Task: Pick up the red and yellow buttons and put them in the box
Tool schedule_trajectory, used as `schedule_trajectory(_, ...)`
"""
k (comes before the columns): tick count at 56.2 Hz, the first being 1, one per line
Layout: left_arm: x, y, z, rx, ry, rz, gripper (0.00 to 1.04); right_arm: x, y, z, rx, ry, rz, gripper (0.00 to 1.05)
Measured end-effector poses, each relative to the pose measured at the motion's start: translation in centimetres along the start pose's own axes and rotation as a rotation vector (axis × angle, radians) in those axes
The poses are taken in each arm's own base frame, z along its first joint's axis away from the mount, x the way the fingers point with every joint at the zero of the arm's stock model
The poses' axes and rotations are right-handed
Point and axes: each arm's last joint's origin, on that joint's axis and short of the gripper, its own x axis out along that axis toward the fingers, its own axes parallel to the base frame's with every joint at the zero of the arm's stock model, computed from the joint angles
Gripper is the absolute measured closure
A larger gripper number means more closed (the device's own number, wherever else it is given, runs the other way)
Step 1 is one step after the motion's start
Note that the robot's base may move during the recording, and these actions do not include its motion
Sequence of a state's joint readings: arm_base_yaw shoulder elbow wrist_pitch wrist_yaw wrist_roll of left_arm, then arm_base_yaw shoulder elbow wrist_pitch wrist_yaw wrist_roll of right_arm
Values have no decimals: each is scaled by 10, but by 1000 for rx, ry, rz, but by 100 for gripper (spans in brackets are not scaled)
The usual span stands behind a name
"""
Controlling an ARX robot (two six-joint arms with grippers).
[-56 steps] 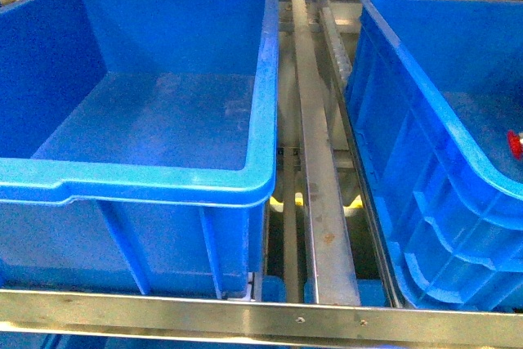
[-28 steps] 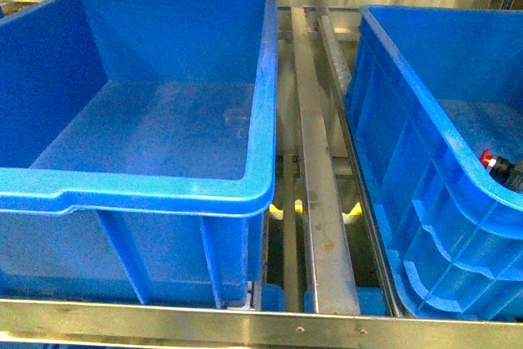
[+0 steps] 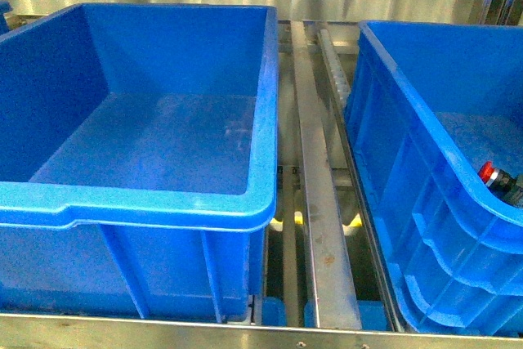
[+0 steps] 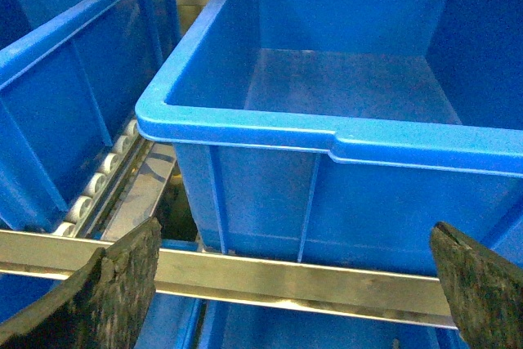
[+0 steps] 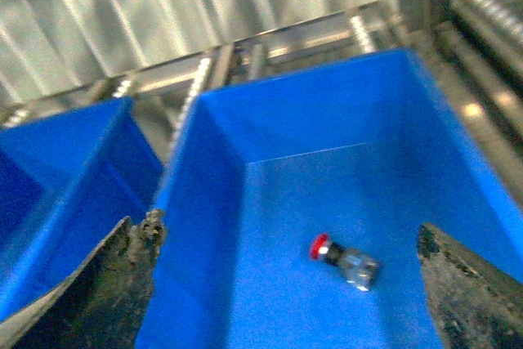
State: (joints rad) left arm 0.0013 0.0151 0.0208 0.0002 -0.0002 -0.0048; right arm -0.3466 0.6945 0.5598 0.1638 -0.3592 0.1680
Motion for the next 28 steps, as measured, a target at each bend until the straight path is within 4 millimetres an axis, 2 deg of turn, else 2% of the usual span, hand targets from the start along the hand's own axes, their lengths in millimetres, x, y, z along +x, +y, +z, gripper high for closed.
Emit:
schedule_trajectory(8,0,0,0,0,0,0,8,-13,17,-67,-122,48,-36,60)
schedule_trajectory(15,0,0,0,0,0,0,8,-21,21,-82,-138,41,-19,81)
schedule_trajectory(20,0,0,0,0,0,0,8,-26,29,-93,-150,34,-29,102)
schedule_trajectory(28,0,0,0,0,0,0,8,-32,29,-106,-153,36,-20,101)
